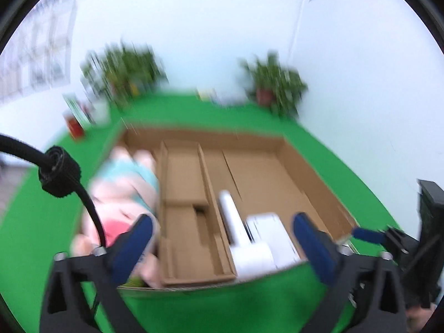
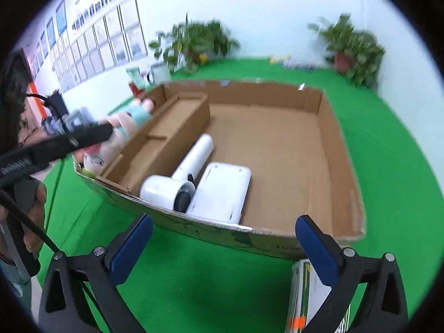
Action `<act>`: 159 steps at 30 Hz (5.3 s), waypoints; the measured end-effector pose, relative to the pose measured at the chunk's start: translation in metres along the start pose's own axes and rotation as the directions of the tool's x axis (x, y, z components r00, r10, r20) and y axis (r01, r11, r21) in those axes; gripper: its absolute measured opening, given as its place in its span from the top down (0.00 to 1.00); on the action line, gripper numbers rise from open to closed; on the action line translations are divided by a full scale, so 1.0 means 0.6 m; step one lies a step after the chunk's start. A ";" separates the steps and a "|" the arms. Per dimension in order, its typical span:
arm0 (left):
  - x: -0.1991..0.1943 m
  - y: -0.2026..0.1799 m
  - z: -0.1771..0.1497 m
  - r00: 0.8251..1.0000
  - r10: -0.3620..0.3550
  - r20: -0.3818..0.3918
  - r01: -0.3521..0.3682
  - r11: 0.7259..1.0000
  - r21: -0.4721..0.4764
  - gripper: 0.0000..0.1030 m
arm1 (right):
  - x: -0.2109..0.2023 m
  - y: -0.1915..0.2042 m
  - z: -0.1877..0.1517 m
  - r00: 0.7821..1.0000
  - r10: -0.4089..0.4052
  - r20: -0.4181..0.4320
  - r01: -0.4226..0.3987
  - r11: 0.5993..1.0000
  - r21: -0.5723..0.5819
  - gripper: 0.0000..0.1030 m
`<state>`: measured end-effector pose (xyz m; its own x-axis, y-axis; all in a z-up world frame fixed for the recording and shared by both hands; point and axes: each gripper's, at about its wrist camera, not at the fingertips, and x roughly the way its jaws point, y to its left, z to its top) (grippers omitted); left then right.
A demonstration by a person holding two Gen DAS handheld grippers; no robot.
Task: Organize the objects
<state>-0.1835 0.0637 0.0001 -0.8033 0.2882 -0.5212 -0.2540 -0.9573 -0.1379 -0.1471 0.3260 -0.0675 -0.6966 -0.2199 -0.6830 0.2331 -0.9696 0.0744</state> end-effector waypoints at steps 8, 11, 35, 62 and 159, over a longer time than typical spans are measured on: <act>-0.071 -0.047 -0.071 0.974 0.226 0.031 -0.227 0.973 0.042 0.01 | -0.076 0.000 -0.026 0.992 -0.038 0.119 0.024 0.993 0.118 0.01; -0.086 -0.068 -0.099 0.959 0.284 0.019 -0.285 0.958 0.032 0.01 | -0.093 0.008 -0.040 0.987 -0.098 0.127 0.082 0.989 0.122 0.01; -0.116 -0.109 -0.135 0.969 0.245 -0.019 -0.244 0.969 0.043 0.01 | -0.111 0.017 -0.081 0.965 -0.198 0.172 0.178 0.976 0.124 0.01; -0.085 -0.093 -0.140 0.976 0.185 -0.116 -0.187 0.982 -0.004 0.08 | -0.101 0.019 -0.104 0.973 -0.186 0.138 0.172 0.979 0.105 0.01; 0.099 -0.092 -0.196 0.744 -0.545 -0.387 0.340 0.806 -0.484 0.53 | -0.060 0.030 -0.197 0.990 0.088 -0.109 -0.069 0.984 0.167 0.42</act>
<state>-0.1536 0.1310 -0.1224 -0.2507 0.7281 -0.6380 -0.2174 -0.6845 -0.6958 -0.0375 0.3289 -0.1278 -0.5951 -0.2909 -0.7492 0.1634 -0.9565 0.2416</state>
